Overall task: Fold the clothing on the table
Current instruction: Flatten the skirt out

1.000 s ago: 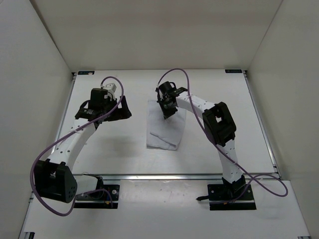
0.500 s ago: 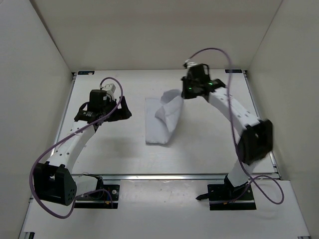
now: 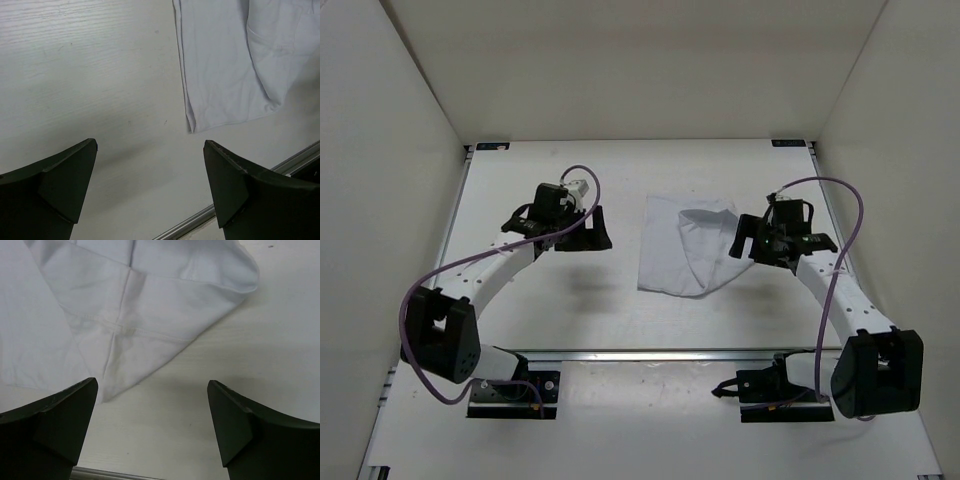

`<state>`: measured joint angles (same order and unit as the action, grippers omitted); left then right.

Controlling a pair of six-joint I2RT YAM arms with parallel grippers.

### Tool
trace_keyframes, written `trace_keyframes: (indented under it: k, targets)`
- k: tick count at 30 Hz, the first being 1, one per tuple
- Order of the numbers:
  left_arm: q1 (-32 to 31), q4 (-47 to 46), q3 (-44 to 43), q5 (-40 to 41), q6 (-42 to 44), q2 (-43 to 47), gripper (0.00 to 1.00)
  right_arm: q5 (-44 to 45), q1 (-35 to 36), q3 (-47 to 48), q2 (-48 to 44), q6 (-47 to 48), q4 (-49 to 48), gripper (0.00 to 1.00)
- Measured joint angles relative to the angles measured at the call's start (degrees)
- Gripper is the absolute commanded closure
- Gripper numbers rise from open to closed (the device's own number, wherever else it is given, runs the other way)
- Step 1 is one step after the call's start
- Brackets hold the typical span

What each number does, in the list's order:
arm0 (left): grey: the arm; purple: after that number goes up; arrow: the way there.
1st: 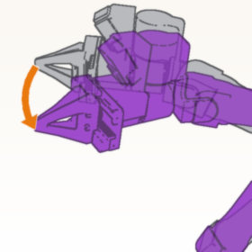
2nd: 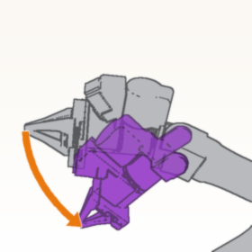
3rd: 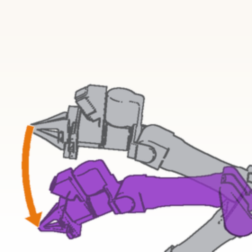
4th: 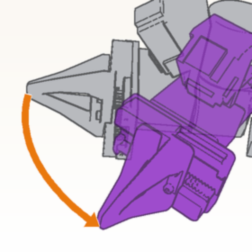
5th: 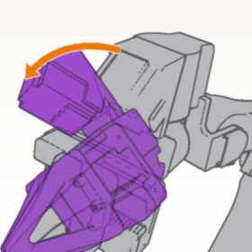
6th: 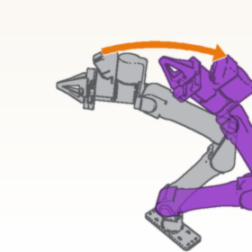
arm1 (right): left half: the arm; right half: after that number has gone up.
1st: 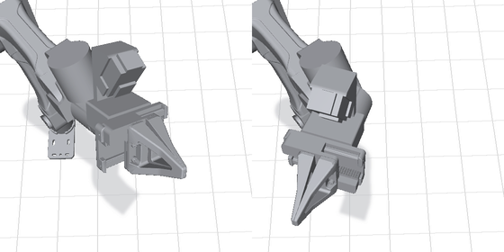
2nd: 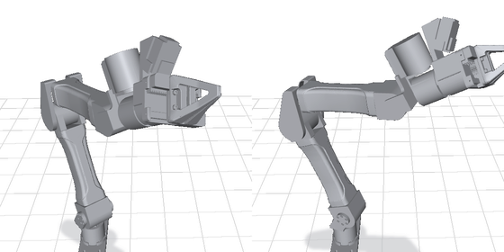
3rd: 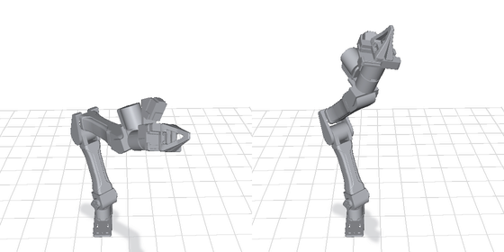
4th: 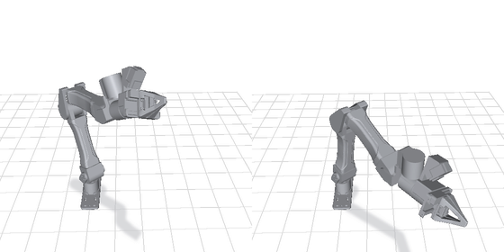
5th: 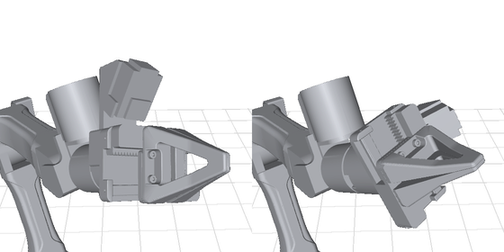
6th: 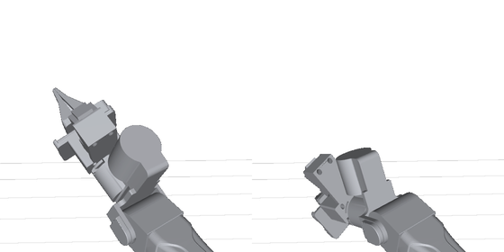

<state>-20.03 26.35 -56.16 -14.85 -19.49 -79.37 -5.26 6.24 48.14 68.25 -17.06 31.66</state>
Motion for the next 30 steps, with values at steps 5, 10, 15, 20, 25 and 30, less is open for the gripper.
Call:
trace_keyframes:
  k: [5, 10, 15, 20, 25, 30]
  targets:
    - [-1.66, 0.02, -2.36, -1.11, 0.15, -2.89, 0.01, -1.77, 1.99, -0.13, -1.55, -0.52, -4.46, 0.10]
    - [-3.17, -1.14, -3.58, -2.43, 0.09, -4.07, 0.01, -4.55, 6.12, 1.25, 6.51, 1.42, -9.20, 0.11]
    - [-3.10, -1.07, -3.58, -3.76, 0.17, -4.09, 0.01, -8.31, 3.04, 1.81, 15.93, 3.43, -13.31, 0.12]
    - [-0.90, -0.48, -3.58, -3.85, 0.57, -4.04, 0.01, -9.79, 1.46, 6.21, 21.35, 5.42, -15.12, 0.16]
    - [0.83, 0.20, -3.48, -3.80, 0.59, -3.13, 0.01, -9.92, 2.78, 11.72, 26.47, 5.70, -16.59, 0.31]
    - [1.55, 0.42, -2.38, -3.74, 0.57, -1.64, 0.01, -6.84, 5.35, 14.91, 31.30, 5.29, -13.81, 0.34]
